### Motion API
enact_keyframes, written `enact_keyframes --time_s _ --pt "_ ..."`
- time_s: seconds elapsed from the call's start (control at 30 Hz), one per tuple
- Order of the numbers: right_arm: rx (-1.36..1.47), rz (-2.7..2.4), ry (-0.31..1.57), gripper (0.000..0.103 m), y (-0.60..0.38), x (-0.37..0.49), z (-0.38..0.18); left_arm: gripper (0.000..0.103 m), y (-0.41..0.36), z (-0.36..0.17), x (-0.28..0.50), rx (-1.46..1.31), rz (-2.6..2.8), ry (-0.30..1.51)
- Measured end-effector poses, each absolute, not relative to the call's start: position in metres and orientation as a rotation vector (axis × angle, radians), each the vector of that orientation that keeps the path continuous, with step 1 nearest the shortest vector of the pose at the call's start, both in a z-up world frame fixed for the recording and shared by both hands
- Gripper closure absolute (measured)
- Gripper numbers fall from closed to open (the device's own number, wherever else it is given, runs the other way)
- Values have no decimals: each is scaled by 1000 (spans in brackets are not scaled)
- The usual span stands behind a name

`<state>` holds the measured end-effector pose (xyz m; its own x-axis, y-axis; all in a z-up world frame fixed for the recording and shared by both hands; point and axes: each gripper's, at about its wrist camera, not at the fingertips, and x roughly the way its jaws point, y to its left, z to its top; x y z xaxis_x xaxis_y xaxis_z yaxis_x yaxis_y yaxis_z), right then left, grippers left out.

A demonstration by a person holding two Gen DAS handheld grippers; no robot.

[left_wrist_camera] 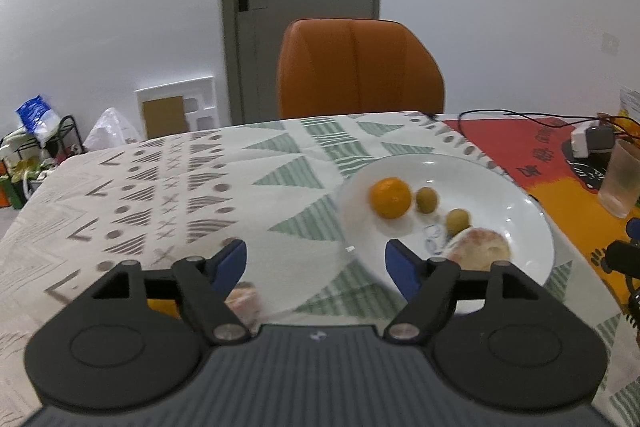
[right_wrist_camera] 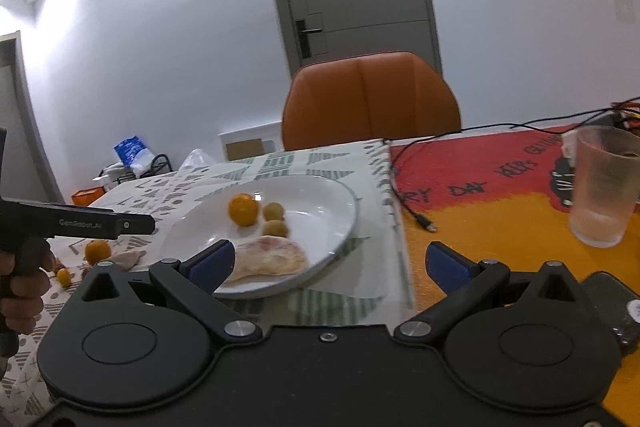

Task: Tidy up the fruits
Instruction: 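Withdraw the open left gripper from the bowl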

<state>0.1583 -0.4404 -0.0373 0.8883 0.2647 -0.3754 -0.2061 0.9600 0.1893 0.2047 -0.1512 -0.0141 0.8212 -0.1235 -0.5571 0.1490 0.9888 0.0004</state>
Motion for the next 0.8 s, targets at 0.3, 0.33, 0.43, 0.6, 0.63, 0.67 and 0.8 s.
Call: enact_keyframes --time_s 0.3,0.33,0.43,0.6,0.63,0.67,0.8 --pt "109 318 420 0 -399 163 -32 25 -103 -13 185 5 -80 595" --pt "105 327 422 0 -394 164 -32 24 -98 -14 183 2 -75 595" --pt "91 355 432 0 -380 165 -32 20 -82 -14 174 -9 -56 593" --pt "71 400 444 0 -354 166 -31 18 -56 -14 159 -25 -27 586" --pt "65 408 446 0 -349 166 -31 18 -52 -14 156 -28 -21 586" --pt "60 414 447 0 -346 165 -30 18 -48 -15 154 -31 -15 586" --pt "42 444 457 0 -327 165 -30 18 -30 -17 144 -50 8 588"
